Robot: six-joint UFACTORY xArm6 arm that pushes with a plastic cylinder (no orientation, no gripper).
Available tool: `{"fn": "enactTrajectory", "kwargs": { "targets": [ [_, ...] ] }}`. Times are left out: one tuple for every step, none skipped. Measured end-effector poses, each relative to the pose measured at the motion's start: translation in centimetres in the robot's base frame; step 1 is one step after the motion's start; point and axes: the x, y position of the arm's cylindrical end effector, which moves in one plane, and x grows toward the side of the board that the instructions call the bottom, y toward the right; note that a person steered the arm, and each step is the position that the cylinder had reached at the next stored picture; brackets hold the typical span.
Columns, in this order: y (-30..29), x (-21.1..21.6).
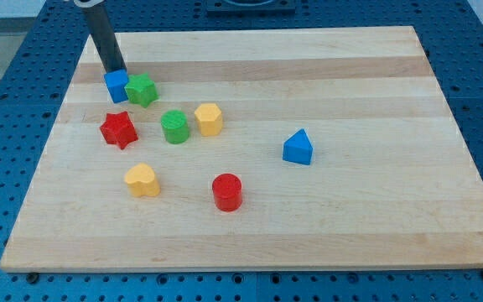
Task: Nudge the blue cube bottom a bit
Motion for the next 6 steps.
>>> {"fn": "enactTrajectory", "kwargs": {
  "targets": [
    [0.0, 0.0],
    [0.0, 0.8],
    [0.0, 1.5],
    [0.0, 1.5],
    [0.9, 1.5],
    [0.9, 1.5]
  ]
}}
